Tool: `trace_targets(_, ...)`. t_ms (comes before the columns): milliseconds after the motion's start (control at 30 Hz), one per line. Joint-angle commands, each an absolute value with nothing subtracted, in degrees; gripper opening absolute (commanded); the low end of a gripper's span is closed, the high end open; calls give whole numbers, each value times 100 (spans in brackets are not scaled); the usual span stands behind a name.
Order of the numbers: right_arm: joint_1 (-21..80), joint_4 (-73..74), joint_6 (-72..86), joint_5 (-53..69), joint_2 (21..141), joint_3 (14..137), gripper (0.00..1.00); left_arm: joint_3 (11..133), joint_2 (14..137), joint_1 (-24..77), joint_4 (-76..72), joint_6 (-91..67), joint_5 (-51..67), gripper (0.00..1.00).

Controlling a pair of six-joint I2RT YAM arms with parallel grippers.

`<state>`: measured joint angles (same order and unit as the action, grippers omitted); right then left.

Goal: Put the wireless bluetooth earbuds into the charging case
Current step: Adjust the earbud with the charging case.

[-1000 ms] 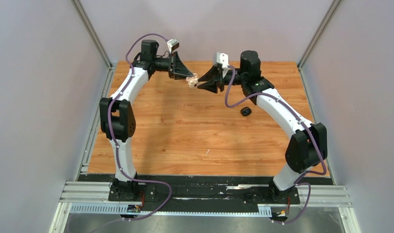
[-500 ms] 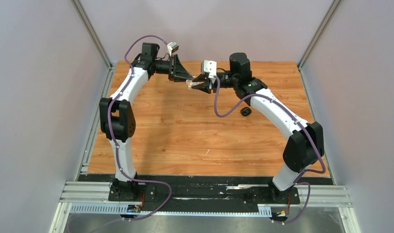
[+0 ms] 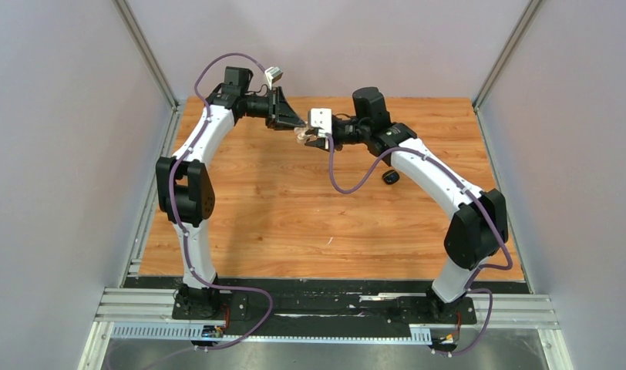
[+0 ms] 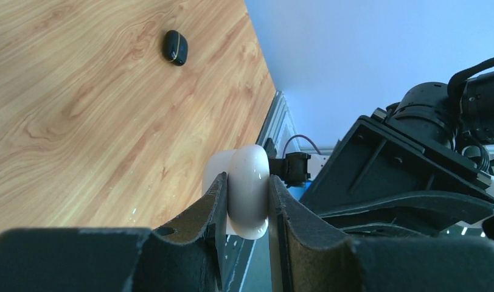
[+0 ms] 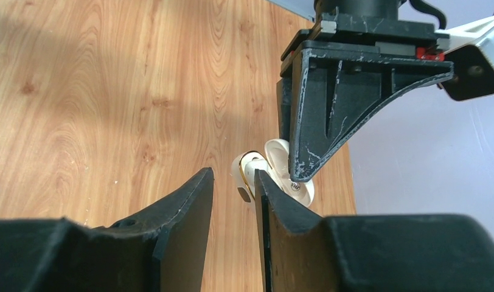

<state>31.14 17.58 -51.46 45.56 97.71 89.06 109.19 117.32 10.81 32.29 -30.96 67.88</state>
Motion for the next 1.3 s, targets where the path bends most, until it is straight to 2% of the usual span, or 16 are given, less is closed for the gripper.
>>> trace_targets(0,3211,1935,-5438,4283,9958,9302,33,11136,11349,1090,3270,-2898,6792,0)
trace_targets(267,3234,1919,-5449,4031,10162,9507,26,11134,11364,1098,3236,-2907,6831,0)
trace_targets(500,3231,1895,-5420,3978,10041,9521,25,11138,11381,1092,3253,-2875,6838,0)
trace_targets(600,3065,1875,-5068,4104,9658,9354,28,11234,11409,1082,3479,-2574,6770,0)
trace_targets(733,2292,1844,-3803,5357,9327,9115,41,11392,11441,1081,3792,-2076,6648,0)
trace_targets(867,1706,1851,-2874,5911,9531,9136,54,11617,11485,1089,3911,-1602,6871,0)
trace_targets(933,1460,1844,-2505,6390,9760,9250,55,11674,11510,1090,3786,-1399,7327,0)
trace_targets(1000,1372,1846,-2165,6888,10050,9476,56,11553,11471,1094,3396,-1316,7791,0)
trace_targets(1067,1360,1846,-2028,7259,10328,9593,57,11189,11381,1107,2349,-1749,8160,0)
trace_targets(1133,1402,1790,-2021,7545,10522,9651,59,10659,11315,1138,286,-3115,8498,0)
trace_targets(1167,1444,1763,-2017,7643,10600,9699,59,10484,11343,1161,-1645,-4527,8659,0)
trace_targets(1233,1559,1732,-2092,7855,10762,9841,60,10313,11522,1230,-3226,-5639,8873,0)
trace_targets(1267,1633,1710,-2128,7912,10815,9914,61,10365,11579,1239,-3278,-5711,8904,0)
